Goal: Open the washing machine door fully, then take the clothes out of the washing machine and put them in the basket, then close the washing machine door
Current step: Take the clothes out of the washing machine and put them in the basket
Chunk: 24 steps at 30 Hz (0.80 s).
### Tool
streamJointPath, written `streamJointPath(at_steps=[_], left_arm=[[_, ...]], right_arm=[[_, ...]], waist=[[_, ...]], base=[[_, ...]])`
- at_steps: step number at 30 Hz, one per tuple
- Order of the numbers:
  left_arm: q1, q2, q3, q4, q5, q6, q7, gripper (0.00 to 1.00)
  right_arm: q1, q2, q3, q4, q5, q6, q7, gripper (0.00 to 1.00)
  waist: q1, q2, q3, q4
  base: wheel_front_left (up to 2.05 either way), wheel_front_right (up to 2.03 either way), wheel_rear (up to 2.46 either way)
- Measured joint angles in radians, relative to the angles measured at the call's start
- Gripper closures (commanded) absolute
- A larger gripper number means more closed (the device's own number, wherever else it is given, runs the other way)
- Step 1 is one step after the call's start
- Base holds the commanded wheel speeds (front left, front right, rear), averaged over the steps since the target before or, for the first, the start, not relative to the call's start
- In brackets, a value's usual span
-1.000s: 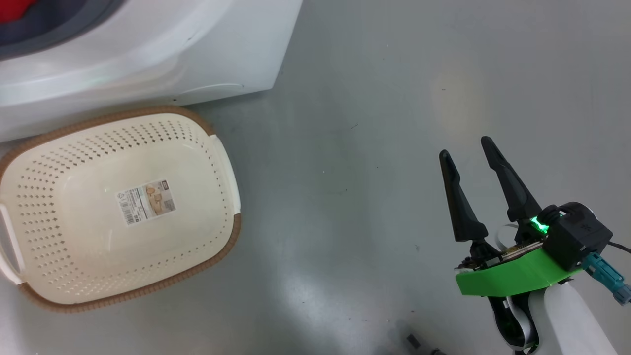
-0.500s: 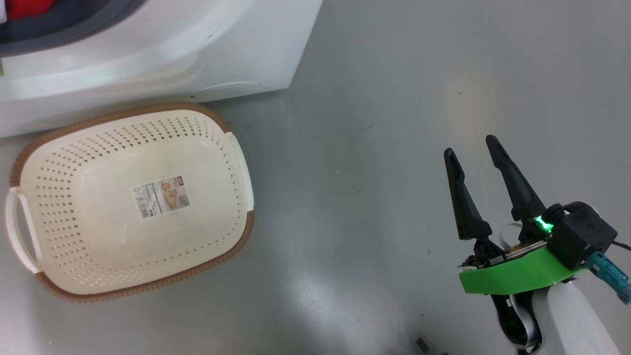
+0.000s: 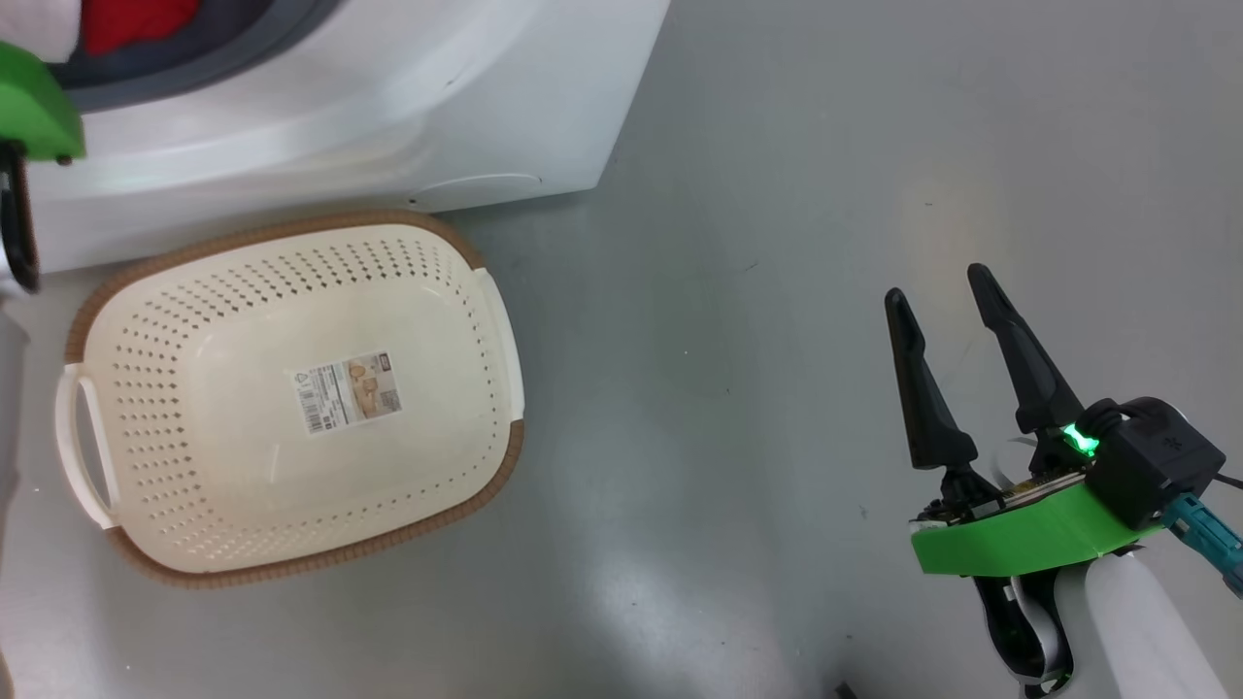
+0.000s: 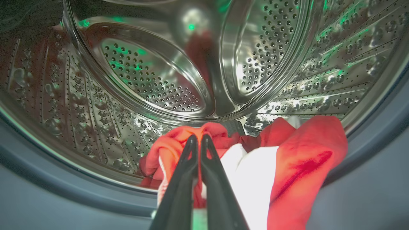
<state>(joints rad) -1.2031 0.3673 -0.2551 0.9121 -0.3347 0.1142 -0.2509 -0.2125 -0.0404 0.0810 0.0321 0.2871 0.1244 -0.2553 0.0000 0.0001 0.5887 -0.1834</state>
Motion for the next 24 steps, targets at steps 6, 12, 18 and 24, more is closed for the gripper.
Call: streamJointPath(at_steps=[6,12,18,24], left_arm=[[0.109,0.000,0.019,-0.143,-0.005,0.016,-0.002,1.00],[0.211,0.004,0.026,-0.284,-0.009,0.040,-0.002,1.00],[0.312,0.014,0.027,-0.402,-0.014,0.060,-0.001,1.00],[0.410,0.021,0.027,-0.533,-0.035,0.089,0.019,1.00]], right_arm=[[0.000,-0.001,-0.003,0.001,0.000,0.000,0.000,0.00],[0.000,-0.002,-0.008,0.003,0.001,0.000,0.000,0.00],[0.002,-0.002,-0.014,0.005,0.001,0.000,0.000,0.00],[0.004,-0.003,-0.034,0.005,0.001,0.000,0.000,0.00]], waist=[[0.0000,0.0000,-0.018,0.012],[0.0000,0.0000,-0.039,0.022],[0.0000,0.0000,-0.066,0.037],[0.0000,0.0000,-0.090,0.057]], base=[[0.00,0.00,0.00],[0.00,0.00,0.00],[0.00,0.00,0.00],[0.00,0.00,0.00]])
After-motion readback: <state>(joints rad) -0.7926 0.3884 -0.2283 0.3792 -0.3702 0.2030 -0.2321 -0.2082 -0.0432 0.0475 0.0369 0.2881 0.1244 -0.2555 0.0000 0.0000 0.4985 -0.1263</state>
